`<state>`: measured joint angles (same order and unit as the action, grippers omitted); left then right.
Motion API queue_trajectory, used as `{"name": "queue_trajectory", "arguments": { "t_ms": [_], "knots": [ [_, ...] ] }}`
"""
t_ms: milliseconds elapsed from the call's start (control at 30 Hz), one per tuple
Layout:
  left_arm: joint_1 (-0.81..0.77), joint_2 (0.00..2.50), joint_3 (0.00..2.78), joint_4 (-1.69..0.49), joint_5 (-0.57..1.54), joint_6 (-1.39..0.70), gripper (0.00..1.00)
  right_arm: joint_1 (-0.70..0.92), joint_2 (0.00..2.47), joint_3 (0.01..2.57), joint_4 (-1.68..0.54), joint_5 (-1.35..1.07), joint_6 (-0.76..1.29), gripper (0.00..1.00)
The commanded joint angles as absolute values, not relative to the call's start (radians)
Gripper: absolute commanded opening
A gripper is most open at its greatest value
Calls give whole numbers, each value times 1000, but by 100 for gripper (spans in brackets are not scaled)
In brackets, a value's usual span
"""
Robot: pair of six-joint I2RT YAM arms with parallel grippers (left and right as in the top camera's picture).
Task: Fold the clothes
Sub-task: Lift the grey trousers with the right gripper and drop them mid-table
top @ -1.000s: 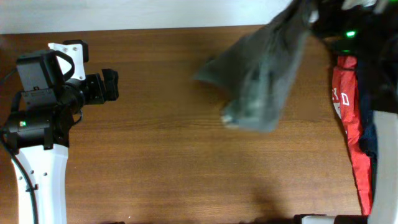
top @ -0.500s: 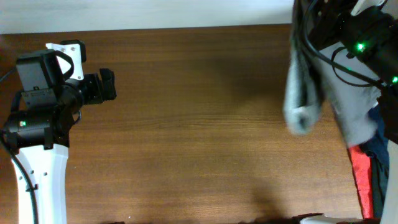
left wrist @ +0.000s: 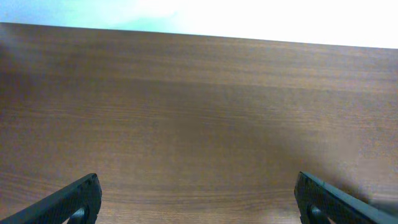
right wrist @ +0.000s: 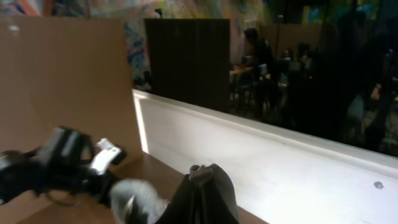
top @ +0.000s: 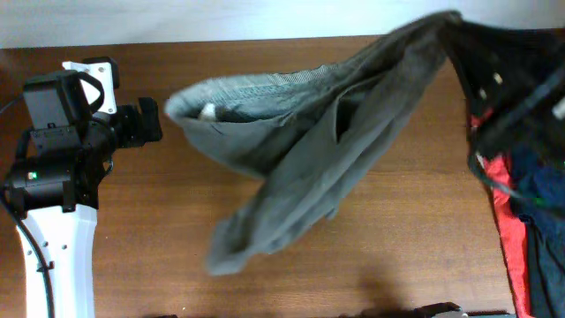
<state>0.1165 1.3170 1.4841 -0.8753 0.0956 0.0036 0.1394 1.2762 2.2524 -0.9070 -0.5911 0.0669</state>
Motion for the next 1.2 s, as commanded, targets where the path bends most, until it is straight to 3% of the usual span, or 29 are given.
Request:
{"name": "queue_trajectory", "arguments": {
  "t_ms": [0, 267, 467, 500, 567, 667, 700, 733, 800, 1000, 1167],
  "knots": [
    [121, 1303, 1501, -873, 81, -3, 99, 147, 1298, 2264, -926, -634, 59, 4],
    [121, 1303, 1501, -873, 81, -4, 99, 144, 1454, 2263, -1026, -676, 24, 4],
    [121, 1303, 1501, -874, 84, -4, 99, 144, 1668, 2263, -1036, -543, -109, 6],
    [121, 1303, 1501, -874, 89, -4, 99, 144, 1706, 2263, -1036, -509, -125, 16],
    [121, 1303, 1501, -876, 97, -4, 99, 143, 1779, 2263, -1036, -453, -128, 59],
    [121, 1303, 1501, -879, 144, -4, 99, 136, 1869, 2263, -1046, -432, -127, 72],
    [121, 1303, 1501, -883, 167, -3, 99, 133, 1889, 2263, -1053, -433, -127, 86],
    [121, 1303, 1501, -889, 191, -3, 99, 130, 1901, 2263, -1060, -432, -127, 93],
    [119, 1303, 1501, -901, 238, -2, 99, 123, 1910, 2263, -1067, -432, -127, 98],
    [47, 1307, 1501, -926, 307, 110, 99, 90, 1885, 2263, -1105, -331, -65, 99],
    [-14, 1309, 1501, -926, 239, 119, 99, 19, 1903, 2261, -1297, -155, 42, 99]
  ]
}}
